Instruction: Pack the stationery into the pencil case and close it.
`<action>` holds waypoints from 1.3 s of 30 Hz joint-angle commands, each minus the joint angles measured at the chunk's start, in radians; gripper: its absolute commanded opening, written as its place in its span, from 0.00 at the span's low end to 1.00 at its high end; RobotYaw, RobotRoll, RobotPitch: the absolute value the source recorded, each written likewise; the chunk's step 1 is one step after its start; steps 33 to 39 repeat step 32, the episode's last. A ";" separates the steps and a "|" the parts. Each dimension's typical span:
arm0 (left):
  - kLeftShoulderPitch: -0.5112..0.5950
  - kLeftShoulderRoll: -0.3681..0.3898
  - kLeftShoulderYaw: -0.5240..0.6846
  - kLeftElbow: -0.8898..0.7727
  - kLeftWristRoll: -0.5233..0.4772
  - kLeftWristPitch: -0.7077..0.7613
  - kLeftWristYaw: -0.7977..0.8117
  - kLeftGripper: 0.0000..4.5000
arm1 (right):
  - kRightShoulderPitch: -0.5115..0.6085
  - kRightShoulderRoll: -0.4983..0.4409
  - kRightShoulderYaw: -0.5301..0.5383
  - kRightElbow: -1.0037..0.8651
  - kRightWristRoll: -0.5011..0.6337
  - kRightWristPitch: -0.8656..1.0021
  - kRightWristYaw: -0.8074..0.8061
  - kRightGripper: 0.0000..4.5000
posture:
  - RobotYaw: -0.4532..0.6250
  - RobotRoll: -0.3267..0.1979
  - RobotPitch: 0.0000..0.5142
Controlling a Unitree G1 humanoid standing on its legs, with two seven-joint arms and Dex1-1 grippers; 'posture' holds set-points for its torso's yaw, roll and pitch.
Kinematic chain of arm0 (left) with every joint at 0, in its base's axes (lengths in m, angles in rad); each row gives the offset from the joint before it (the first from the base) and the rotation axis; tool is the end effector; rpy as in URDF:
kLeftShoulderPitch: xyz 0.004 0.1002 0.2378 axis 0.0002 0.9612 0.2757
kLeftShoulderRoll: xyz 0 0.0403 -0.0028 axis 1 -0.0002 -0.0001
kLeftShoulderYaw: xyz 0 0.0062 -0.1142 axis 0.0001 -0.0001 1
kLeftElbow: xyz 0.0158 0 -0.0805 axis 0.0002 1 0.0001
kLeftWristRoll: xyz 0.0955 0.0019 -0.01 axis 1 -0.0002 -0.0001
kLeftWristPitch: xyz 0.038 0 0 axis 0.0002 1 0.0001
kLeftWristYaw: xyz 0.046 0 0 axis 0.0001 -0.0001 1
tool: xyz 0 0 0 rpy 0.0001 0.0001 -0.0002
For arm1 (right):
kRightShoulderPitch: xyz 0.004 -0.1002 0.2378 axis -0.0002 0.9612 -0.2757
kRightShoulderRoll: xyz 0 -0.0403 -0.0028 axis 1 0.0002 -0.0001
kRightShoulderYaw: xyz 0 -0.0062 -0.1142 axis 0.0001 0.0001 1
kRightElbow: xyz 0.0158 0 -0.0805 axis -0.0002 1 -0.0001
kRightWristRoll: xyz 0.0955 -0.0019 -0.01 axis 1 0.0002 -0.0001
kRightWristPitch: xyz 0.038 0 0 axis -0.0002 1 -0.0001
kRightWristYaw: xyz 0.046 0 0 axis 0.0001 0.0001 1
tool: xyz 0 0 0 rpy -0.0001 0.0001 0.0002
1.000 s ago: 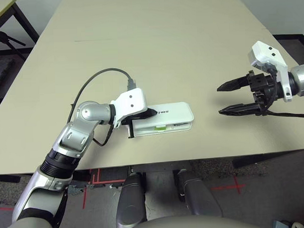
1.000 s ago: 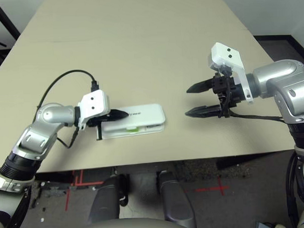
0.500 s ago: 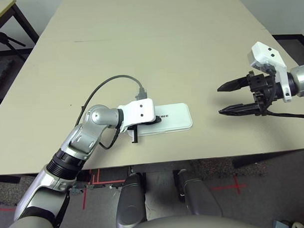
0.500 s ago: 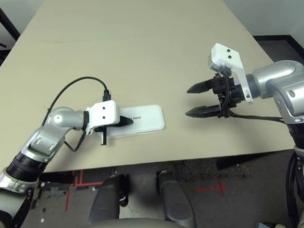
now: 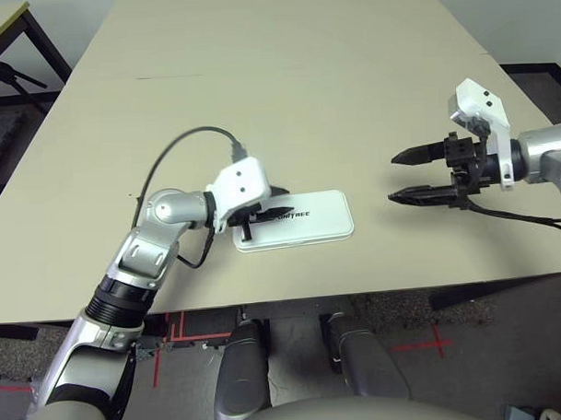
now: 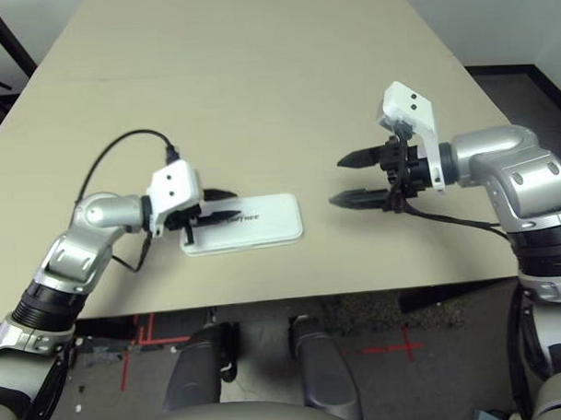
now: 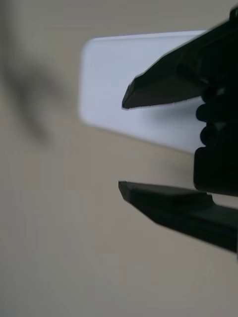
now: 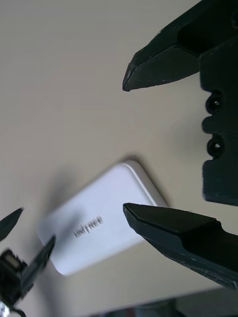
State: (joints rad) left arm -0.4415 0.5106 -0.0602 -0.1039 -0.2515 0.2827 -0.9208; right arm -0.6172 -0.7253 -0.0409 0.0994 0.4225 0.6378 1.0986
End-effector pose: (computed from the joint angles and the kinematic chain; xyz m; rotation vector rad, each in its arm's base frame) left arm 0.2689 0.2032 0.1575 0.3750 -0.0842 -1.0302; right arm 0.2882 -0.2662 0.1964 -0.1777 0.2094 1.0032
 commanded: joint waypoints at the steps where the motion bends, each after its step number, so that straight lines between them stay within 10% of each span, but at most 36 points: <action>1: -0.003 -0.042 0.139 0.064 -0.090 0.049 0.110 0.98 | -0.008 0.080 -0.095 0.095 -0.013 -0.087 -0.166 1.00 | 0.36 0.62 0.33; 16: -0.132 -0.034 0.457 0.547 -0.026 -0.201 0.584 0.99 | -0.138 0.203 -0.332 0.741 -0.175 -0.699 -0.839 1.00 | 0.38 0.62 0.35; 39: -0.109 -0.026 0.467 0.593 -0.009 -0.279 0.686 0.99 | -0.154 0.207 -0.324 0.857 -0.181 -0.803 -0.862 1.00 | 0.38 0.62 0.36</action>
